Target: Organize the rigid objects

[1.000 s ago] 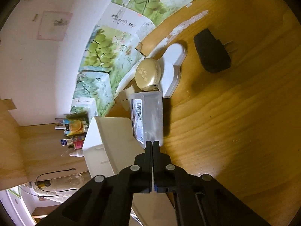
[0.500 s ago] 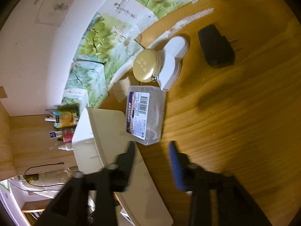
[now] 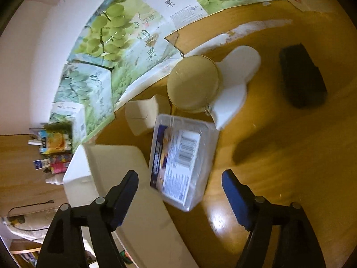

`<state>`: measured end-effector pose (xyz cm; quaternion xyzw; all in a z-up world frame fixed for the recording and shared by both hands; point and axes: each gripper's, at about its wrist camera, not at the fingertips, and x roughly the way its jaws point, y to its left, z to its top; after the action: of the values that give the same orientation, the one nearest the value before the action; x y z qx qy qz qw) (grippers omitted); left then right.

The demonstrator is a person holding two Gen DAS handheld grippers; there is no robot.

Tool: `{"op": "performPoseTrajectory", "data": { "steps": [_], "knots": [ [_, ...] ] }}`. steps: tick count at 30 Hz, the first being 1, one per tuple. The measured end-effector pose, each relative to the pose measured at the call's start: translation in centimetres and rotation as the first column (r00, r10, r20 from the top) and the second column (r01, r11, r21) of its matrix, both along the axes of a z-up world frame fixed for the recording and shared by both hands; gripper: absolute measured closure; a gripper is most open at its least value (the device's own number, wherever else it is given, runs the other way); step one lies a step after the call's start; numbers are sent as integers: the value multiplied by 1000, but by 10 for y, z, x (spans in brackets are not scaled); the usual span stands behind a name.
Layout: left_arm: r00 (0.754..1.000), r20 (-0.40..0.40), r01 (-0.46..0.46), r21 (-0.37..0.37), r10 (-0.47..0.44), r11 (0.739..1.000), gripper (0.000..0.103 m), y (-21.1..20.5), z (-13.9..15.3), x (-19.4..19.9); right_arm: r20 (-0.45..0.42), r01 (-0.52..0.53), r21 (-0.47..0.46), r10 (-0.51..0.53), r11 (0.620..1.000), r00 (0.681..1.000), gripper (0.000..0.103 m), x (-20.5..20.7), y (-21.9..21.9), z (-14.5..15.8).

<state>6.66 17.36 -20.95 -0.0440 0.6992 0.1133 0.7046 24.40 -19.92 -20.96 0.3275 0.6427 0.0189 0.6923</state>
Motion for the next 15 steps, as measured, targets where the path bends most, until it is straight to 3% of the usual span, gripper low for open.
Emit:
{"op": "performPoseTrajectory", "data": {
  "steps": [15],
  "knots": [
    [1000, -4, -25, 11, 25, 1000, 86, 7, -3, 6, -65, -76, -188, 65, 979, 996, 25, 26, 22, -11]
  ]
}}
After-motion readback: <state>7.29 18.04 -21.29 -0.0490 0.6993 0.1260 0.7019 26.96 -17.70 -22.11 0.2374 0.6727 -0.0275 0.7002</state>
